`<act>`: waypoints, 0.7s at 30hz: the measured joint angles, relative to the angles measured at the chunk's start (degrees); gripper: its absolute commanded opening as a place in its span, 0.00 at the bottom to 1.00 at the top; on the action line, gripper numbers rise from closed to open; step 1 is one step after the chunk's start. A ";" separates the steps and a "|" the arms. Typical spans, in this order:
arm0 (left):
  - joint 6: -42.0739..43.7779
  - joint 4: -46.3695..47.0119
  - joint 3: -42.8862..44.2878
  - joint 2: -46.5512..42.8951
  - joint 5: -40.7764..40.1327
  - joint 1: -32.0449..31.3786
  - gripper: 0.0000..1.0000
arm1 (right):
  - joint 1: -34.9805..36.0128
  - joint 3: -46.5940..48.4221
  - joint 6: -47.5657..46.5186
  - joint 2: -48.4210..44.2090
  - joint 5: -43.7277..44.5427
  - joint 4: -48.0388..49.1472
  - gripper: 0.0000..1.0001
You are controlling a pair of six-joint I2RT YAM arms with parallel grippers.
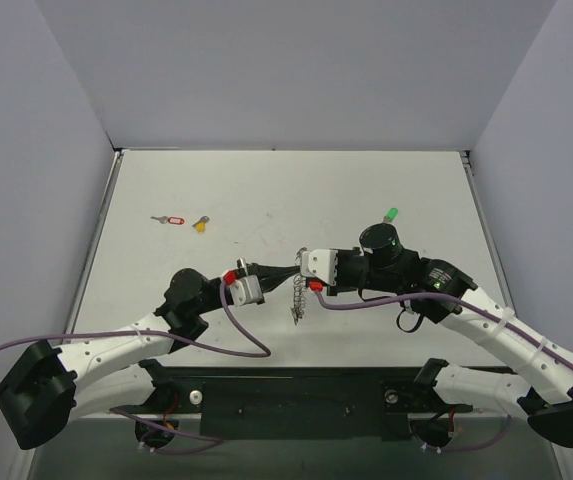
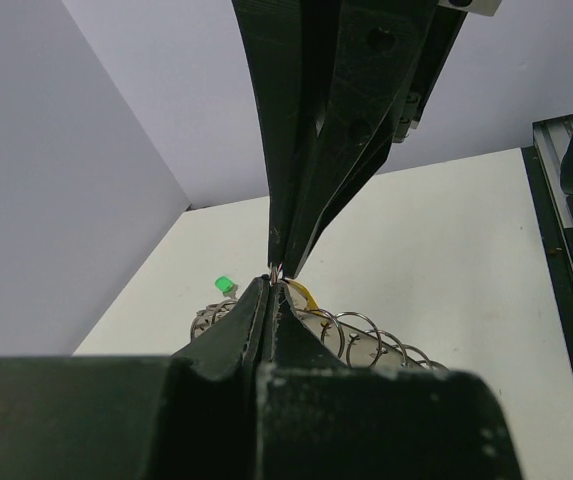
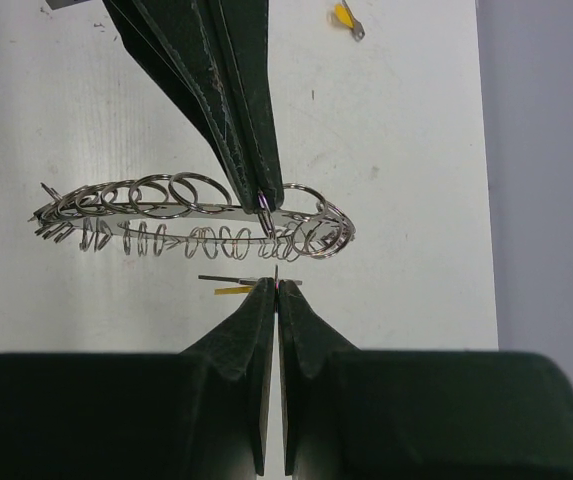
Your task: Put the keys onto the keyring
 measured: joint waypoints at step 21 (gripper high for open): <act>-0.37 0.46 -0.59 0.79 -0.17 0.11 0.00 | 0.00 0.00 2.91 0.00 -1.99 2.05 0.00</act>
